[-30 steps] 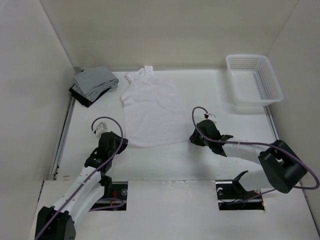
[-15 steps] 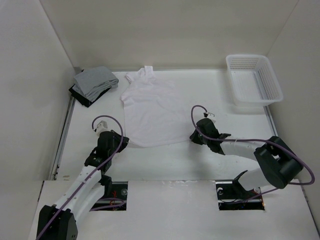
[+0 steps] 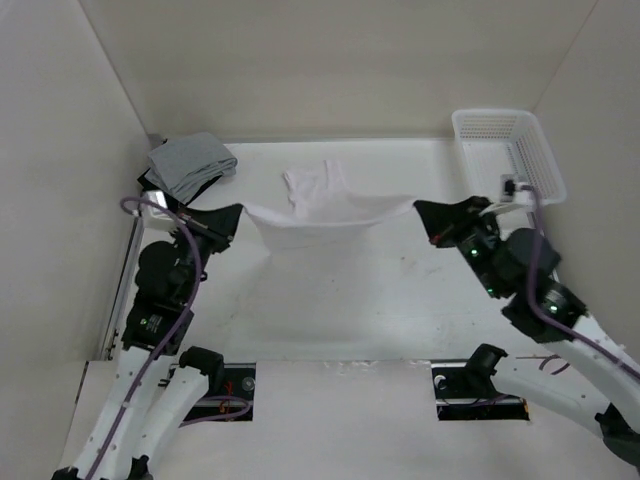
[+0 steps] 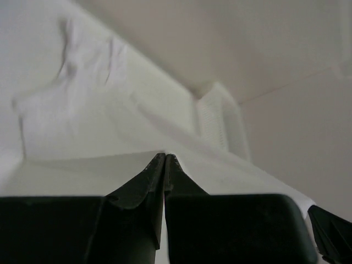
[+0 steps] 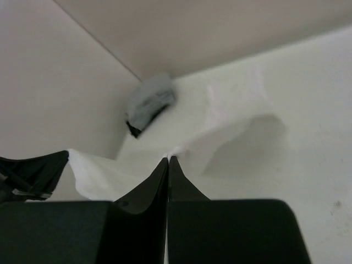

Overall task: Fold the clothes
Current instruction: Flatten the tank top out

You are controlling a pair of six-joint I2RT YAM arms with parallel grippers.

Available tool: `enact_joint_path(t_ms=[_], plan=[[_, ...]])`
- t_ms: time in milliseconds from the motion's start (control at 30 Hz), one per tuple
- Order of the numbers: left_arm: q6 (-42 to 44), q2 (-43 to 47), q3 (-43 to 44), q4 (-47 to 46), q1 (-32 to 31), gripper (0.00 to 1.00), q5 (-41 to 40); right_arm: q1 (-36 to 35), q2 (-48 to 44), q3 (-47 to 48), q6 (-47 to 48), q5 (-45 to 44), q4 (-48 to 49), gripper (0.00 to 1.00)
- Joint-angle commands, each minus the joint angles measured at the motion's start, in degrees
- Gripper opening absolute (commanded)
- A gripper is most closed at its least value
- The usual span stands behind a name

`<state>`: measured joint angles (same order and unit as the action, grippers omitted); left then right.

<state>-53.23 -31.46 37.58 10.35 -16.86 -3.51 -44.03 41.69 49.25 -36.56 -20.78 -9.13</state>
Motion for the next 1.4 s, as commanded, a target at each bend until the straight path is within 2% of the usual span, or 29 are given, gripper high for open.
enact_joint_path(t_ms=[0,233,333,400,467,633,767,833,967,1100,1200,1267,1367], plan=[[0.94,1.84,12.31,-3.75,-0.41,0.0,-1.49,-5.3,-1.79,15.04,9.37,-9.35,-9.14,0.0],[1.46,-0.43,31.13,-8.06,1.0,0.0,-4.13,-23.66,5.93,43.26,27.91,-24.12,-9.07,0.0],[2.17,-3.59,34.65,-9.2,1.79,0.0,-4.58,-26.15,9.97,48.91,33.99,-25.37,-7.14,0.0],[2.17,-6.14,35.54,-9.64,1.88,0.0,-4.67,-23.27,12.17,49.53,35.23,-24.14,-6.43,0.0],[2.78,-8.6,35.37,-10.96,1.88,0.0,-4.66,-16.87,14.11,48.14,33.49,-19.95,-6.96,0.0],[0.86,-18.78,28.53,-13.42,4.5,0.0,-4.76,5.18,19.72,40.32,19.97,3.24,-5.73,0.0],[-3.45,-32.57,26.13,-17.98,12.14,0.0,0.59,17.16,30.7,41.52,13.71,17.32,-2.04,0.0],[-4.07,-38.73,29.28,-18.7,14.0,0.0,2.36,19.98,36.85,46.43,12.83,19.36,-2.38,0.0],[-3.11,-48.67,41.58,-18.0,14.19,0.0,4.21,23.42,48.11,62.5,12.74,20.6,-6.86,0.0],[-2.23,-52.03,52.22,-16.06,14.44,0.0,5.0,24.21,54.45,77.54,12.83,21.13,-11.52,0.0],[-1.26,-52.04,56.63,-15.01,14.62,0.0,5.0,24.65,57.35,86.34,12.91,21.3,-15.65,0.0],[0.14,-50.9,57.25,-14.92,14.89,0.0,4.56,25.18,57.45,88.2,13.0,21.3,-16.97,0.0],[0.59,-48.7,54.28,-15.27,14.89,0.0,4.13,25.44,54.47,83.49,13.09,21.3,-16.63,0.0]])
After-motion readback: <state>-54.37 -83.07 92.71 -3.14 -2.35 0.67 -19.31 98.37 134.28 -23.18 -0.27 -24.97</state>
